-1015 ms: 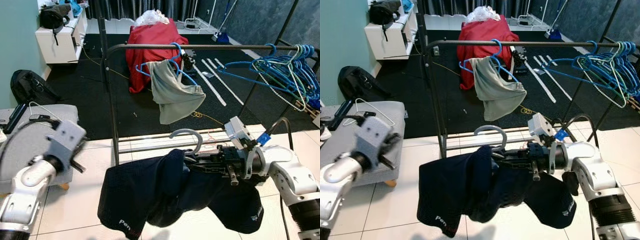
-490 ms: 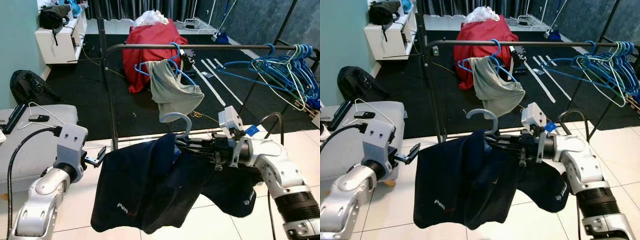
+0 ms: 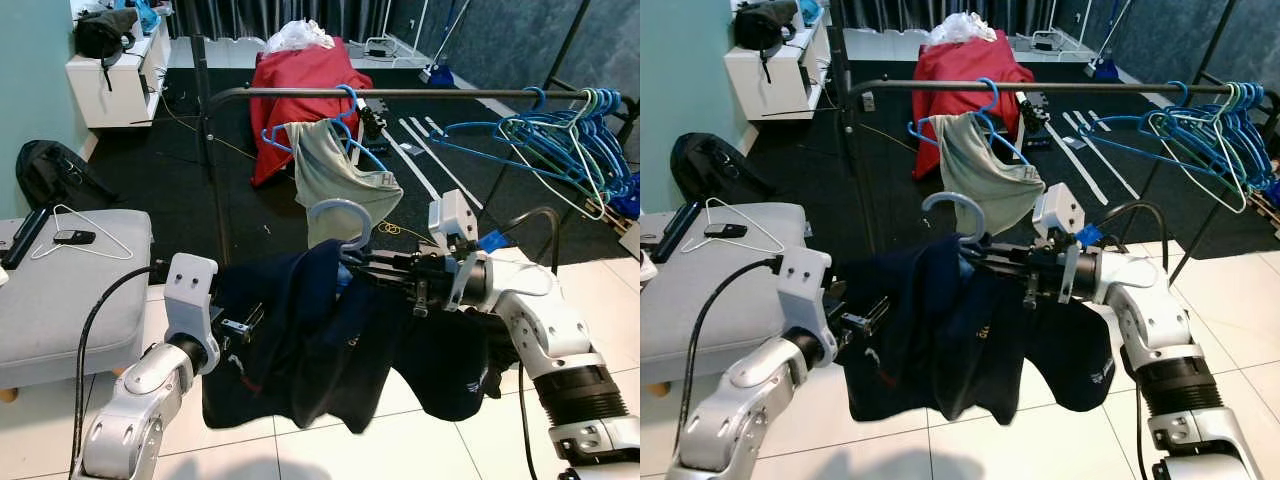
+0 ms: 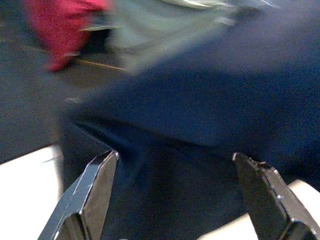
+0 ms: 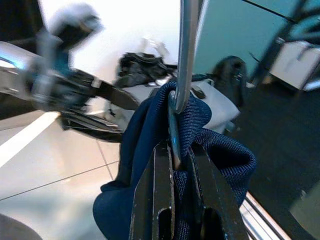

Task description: Hang hanger

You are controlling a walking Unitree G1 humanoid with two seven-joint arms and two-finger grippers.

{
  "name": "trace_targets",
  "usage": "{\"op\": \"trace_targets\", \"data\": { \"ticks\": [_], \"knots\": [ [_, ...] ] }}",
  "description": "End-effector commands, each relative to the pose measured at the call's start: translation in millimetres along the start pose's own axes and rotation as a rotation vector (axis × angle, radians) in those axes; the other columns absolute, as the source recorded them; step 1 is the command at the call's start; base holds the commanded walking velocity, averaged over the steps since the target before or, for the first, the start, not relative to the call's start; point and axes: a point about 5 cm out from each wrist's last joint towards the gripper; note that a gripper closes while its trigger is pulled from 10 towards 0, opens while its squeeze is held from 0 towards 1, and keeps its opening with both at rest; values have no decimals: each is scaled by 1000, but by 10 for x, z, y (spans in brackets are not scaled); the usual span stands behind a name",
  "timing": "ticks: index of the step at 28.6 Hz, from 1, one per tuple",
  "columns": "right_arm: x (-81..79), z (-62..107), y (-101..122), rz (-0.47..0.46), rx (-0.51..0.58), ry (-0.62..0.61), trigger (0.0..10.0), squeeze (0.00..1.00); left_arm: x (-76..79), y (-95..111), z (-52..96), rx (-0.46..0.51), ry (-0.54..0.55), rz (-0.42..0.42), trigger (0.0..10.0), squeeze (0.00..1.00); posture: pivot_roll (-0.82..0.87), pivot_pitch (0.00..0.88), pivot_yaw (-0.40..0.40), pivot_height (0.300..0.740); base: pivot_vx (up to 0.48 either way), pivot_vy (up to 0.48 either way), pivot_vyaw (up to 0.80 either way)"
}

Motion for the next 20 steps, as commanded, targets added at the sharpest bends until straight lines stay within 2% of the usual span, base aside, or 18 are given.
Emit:
{"op": "trace_targets", "data": {
  "ticks": [1,2,3,6,7,10,11,12,13,15,16,18,19,20],
  "knots": [
    [52,0,59,43,9,-27,0,0,31,2,63,2,-76,-56,10000,1000,-119,78,-78,740,0,0,0],
    [52,0,59,43,9,-27,0,0,31,2,63,2,-76,-56,10000,1000,-119,78,-78,740,0,0,0],
    [58,-11,67,44,14,-32,0,0,44,10,68,3,-93,-62,10000,882,-119,78,-78,740,0,0,0],
    [58,-11,67,44,14,-32,0,0,44,10,68,3,-93,-62,10000,882,-119,78,-78,740,0,0,0],
    [60,-23,71,46,20,-36,0,0,80,26,54,7,-90,-45,10000,737,-116,70,-79,740,0,0,0],
    [60,-23,71,46,20,-36,0,0,80,26,54,7,-90,-45,10000,737,-116,70,-79,740,0,0,0],
    [56,-38,75,47,28,-38,0,0,170,49,1,22,-90,-12,10000,573,-118,68,-77,740,0,0,0],
    [56,-38,75,47,28,-38,0,0,170,49,1,22,-90,-12,10000,573,-118,68,-77,740,0,0,0],
    [54,-58,86,49,37,-41,0,0,292,56,-81,25,-80,28,10000,255,-120,69,-76,740,0,0,0],
    [54,-58,86,49,37,-41,0,0,292,56,-81,25,-80,28,10000,255,-120,69,-76,740,0,0,0],
    [55,-75,99,50,45,-42,0,0,378,56,-148,21,-68,56,10000,235,-124,75,-77,740,0,0,0],
    [55,-75,99,50,45,-42,0,0,378,56,-148,21,-68,56,10000,235,-124,75,-77,740,0,0,0],
    [45,-105,119,47,56,-36,0,0,409,33,-225,4,-23,69,10000,0,-124,78,-79,740,0,0,0],
    [45,-105,119,47,56,-36,0,0,409,33,-225,4,-23,69,10000,0,-124,78,-79,740,0,0,0]
  ]
}}
Point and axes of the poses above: a point about 5 cm out from each wrist's last joint towards the gripper, its own z axis pointing back from the gripper into the wrist, its own y axis along the axis of the wrist's last joint, x = y × z, and after that the axes turned 1 degree about -z, right-handed
